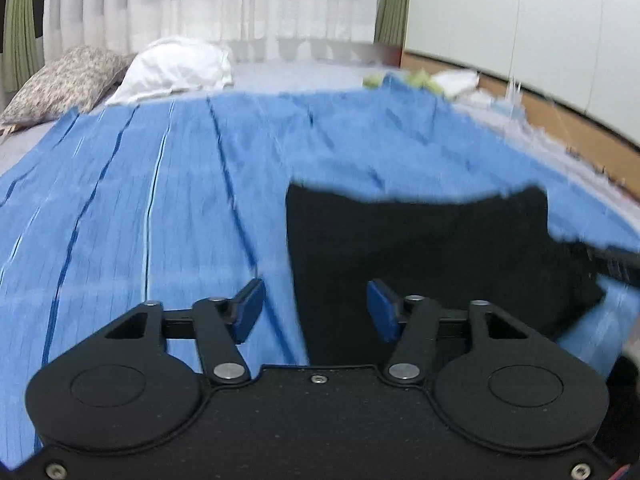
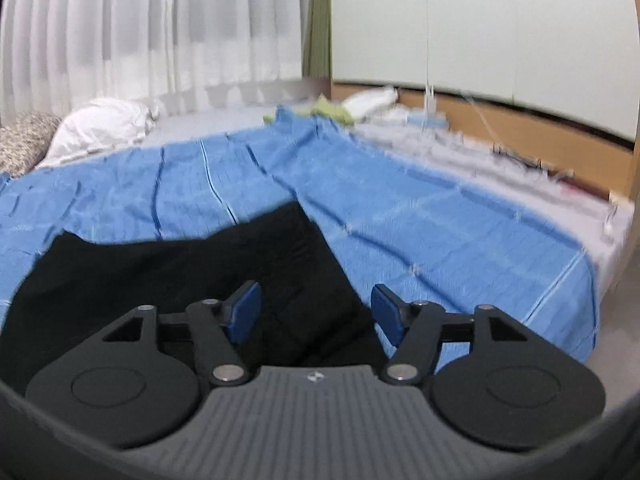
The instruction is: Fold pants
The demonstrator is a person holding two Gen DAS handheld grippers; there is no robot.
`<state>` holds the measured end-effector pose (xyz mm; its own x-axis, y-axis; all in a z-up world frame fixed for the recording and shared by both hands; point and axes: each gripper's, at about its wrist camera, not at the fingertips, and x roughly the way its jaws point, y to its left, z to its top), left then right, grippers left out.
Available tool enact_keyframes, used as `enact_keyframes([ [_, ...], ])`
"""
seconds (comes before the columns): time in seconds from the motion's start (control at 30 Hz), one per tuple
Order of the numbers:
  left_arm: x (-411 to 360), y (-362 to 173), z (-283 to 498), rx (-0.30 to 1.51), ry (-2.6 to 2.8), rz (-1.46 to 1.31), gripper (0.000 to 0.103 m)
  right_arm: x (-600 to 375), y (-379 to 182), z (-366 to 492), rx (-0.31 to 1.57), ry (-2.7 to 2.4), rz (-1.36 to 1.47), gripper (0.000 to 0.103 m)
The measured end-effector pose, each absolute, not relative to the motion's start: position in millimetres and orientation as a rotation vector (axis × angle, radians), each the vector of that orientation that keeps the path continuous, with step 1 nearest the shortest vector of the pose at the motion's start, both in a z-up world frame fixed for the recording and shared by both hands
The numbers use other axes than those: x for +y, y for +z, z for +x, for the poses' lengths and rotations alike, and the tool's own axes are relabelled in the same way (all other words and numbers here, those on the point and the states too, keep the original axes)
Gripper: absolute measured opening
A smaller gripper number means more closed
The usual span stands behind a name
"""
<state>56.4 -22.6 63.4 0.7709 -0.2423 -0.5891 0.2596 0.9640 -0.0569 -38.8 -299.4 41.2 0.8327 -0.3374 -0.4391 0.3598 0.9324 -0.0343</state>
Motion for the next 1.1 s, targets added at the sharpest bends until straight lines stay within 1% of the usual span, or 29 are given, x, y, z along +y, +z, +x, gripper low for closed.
enact_keyframes([
  [0.03,-25.9,68.3,66.9,0.621,-0.279,0.026,0.039,-297.0,47.1,-39.6,0.438,-0.352,0.045,0.076],
  [0.13,-44.2,71.1,102.1,0.617,-0.305,0.04,0.029,-292.7,58.5,-30.7,0.421,-0.269,0.045,0.076],
  [0.17,-51.1,69.0,114.8,0.629,-0.314,0.044,0.028,-290.9,59.5,-23.3,0.425,-0.248,0.039,0.075],
  [0.2,-58.2,66.1,126.6,0.639,-0.323,0.048,0.026,-288.3,59.2,-13.6,0.438,-0.23,0.025,0.07],
  [0.3,-77.6,50.8,160.6,0.664,-0.317,0.091,0.025,-277.9,52.3,16.7,0.487,-0.179,-0.031,0.059],
  [0.4,-88.6,26.3,190.9,0.715,-0.252,0.135,0.025,-267.9,37.0,41.6,0.535,-0.155,-0.118,0.056],
  [0.47,-87.3,12.5,204.6,0.739,-0.211,0.149,0.019,-265.9,23.5,52.1,0.575,-0.165,-0.158,0.056],
  [0.5,-85.8,8.0,208.4,0.738,-0.187,0.153,0.016,-266.0,17.5,54.4,0.59,-0.179,-0.176,0.053],
  [0.53,-84.7,5.1,210.3,0.726,-0.162,0.156,0.015,-267.0,10.7,55.9,0.608,-0.195,-0.193,0.053],
  [0.6,-82.7,1.4,212.9,0.725,-0.143,0.143,0.015,-271.5,-0.1,54.8,0.615,-0.236,-0.206,0.045],
  [0.63,-83.4,0.3,214.1,0.722,-0.135,0.139,0.015,-273.8,-2.9,51.0,0.602,-0.257,-0.212,0.044],
  [0.83,-91.0,-6.5,219.4,0.7,-0.116,0.147,0.015,-289.0,2.3,54.9,0.61,-0.289,-0.138,0.046],
  [0.9,-90.5,-6.5,217.2,0.694,-0.115,0.148,0.015,-286.8,10.4,47.0,0.586,-0.252,-0.129,0.053],
  [0.97,-90.7,-8.3,216.1,0.683,-0.119,0.158,0.015,-282.2,19.0,40.7,0.55,-0.223,-0.15,0.058],
  [1.1,-94.0,-10.3,213.3,0.667,-0.118,0.179,0.015,-287.0,29.8,52.7,0.529,-0.232,-0.141,0.059],
])
